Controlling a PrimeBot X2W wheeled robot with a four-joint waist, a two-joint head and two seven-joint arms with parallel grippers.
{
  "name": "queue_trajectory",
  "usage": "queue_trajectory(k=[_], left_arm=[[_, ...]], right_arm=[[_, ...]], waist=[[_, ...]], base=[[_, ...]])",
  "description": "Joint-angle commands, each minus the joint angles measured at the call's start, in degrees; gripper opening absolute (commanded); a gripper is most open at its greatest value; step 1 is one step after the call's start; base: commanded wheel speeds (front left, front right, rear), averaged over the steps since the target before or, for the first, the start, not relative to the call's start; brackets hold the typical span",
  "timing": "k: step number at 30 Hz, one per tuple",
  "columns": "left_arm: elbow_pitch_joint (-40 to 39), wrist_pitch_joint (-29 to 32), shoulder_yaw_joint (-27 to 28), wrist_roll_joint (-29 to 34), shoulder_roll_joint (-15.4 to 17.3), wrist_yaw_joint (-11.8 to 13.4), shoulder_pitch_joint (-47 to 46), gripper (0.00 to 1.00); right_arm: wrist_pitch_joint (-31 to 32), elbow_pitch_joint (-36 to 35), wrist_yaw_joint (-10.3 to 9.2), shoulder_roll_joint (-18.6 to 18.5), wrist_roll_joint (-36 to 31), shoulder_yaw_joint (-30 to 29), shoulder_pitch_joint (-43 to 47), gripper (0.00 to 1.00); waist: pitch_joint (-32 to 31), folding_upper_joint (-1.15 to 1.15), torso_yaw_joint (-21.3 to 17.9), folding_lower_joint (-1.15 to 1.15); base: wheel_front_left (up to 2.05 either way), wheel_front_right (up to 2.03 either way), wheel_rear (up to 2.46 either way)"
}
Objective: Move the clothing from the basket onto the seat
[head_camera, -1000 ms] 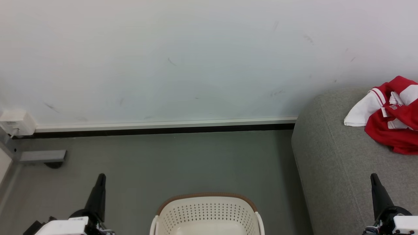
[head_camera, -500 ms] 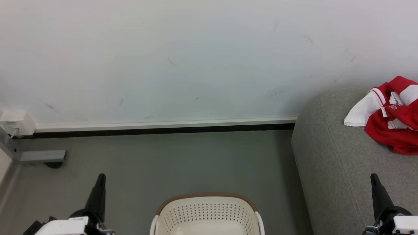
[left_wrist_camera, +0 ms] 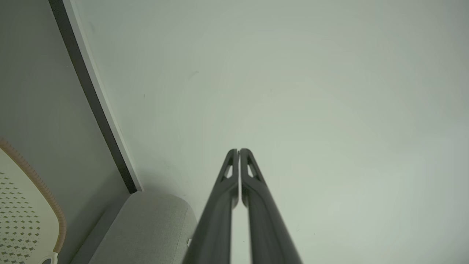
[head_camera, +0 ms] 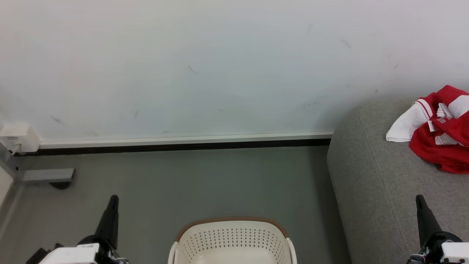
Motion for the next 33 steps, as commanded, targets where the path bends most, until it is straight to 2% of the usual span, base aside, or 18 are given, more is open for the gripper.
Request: queue_trajectory(k=[1, 33], left_arm=[[-0.22, 0.24, 0.13, -0.82, 0.11, -0.26, -0.41, 0.00], [-0.23, 0.23, 0.12, -0.83, 0.12, -0.26, -0.41, 0.00]], right_arm=[[0.17, 0.12, -0.14, -0.44, 0.12, -0.07, -0.80, 0.00], [0.16, 0.12, -0.14, -0.45, 0.12, -0.07, -0.80, 0.00]], waist=[[0.00, 0.00, 0.00, 0.00], [0.00, 0.00, 0.00, 0.00]], base=[[0.00, 0.00, 0.00], [0.00, 0.00, 0.00]])
